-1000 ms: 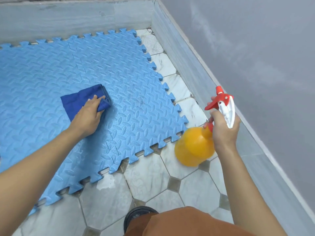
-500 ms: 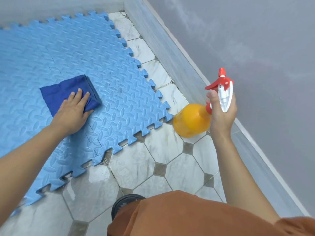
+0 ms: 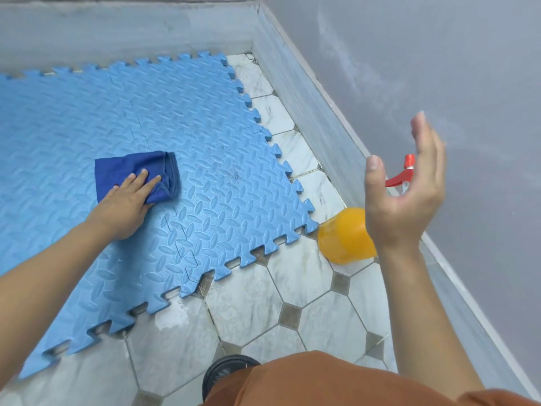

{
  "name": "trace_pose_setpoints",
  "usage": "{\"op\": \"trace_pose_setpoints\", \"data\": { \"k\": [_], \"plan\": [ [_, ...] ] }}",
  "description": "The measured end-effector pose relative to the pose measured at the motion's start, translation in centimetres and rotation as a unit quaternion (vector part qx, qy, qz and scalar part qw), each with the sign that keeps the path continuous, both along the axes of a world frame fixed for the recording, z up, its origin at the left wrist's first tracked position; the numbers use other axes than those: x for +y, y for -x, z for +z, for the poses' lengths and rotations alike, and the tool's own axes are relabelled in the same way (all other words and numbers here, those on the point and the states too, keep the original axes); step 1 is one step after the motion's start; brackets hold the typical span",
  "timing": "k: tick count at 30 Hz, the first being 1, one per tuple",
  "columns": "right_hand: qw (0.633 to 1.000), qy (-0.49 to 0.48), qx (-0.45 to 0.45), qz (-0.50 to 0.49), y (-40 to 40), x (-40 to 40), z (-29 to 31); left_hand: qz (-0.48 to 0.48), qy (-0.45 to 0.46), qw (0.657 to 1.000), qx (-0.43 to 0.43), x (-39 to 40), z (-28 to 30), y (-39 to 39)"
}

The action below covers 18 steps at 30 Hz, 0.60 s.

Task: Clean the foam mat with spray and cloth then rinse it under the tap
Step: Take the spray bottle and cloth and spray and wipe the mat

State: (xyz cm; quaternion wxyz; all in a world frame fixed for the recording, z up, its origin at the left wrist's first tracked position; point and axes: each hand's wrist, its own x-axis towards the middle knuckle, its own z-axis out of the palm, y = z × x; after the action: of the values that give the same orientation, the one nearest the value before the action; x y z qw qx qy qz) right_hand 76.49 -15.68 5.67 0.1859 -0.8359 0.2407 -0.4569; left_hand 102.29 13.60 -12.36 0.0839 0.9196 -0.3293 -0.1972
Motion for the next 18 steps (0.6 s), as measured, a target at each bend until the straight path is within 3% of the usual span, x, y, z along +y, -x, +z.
{"op": "trace_pose_setpoints", "data": {
  "k": [3, 8, 11, 12, 14, 16, 17, 18],
  "plan": [
    [0.996, 0.050, 0.058, 0.047, -2.9, 1.5, -0.1, 0.044, 0.005, 0.999, 0.010, 2.1, -0.2, -1.1],
    [0.983, 0.053, 0.123, 0.122, -6.5, 3.7, -2.7, 0.084, 0.020, 0.996, -0.026, 6.0, -0.6, -2.1],
    [0.968, 0.033, 0.184, 0.170, -9.3, 5.2, -6.0, 0.160, 0.097, 0.981, -0.048, 7.5, 0.3, -1.9],
    [0.959, 0.026, 0.212, 0.187, -10.3, 5.7, -7.4, 0.237, 0.125, 0.962, -0.055, 7.8, 1.1, -1.8],
    [0.935, 0.024, 0.272, 0.226, -12.7, 6.8, -10.5, 0.413, 0.178, 0.890, -0.071, 8.5, 2.8, -2.3],
    [0.904, 0.040, 0.329, 0.271, -15.2, 8.0, -13.1, 0.514, 0.236, 0.820, -0.093, 9.4, 4.4, -3.2],
    [0.888, 0.052, 0.353, 0.292, -16.5, 8.6, -14.2, 0.516, 0.251, 0.812, -0.109, 9.8, 5.0, -3.5],
    [0.872, 0.064, 0.373, 0.311, -17.8, 9.2, -15.1, 0.489, 0.248, 0.827, -0.125, 10.1, 5.3, -3.5]
  ]
}}
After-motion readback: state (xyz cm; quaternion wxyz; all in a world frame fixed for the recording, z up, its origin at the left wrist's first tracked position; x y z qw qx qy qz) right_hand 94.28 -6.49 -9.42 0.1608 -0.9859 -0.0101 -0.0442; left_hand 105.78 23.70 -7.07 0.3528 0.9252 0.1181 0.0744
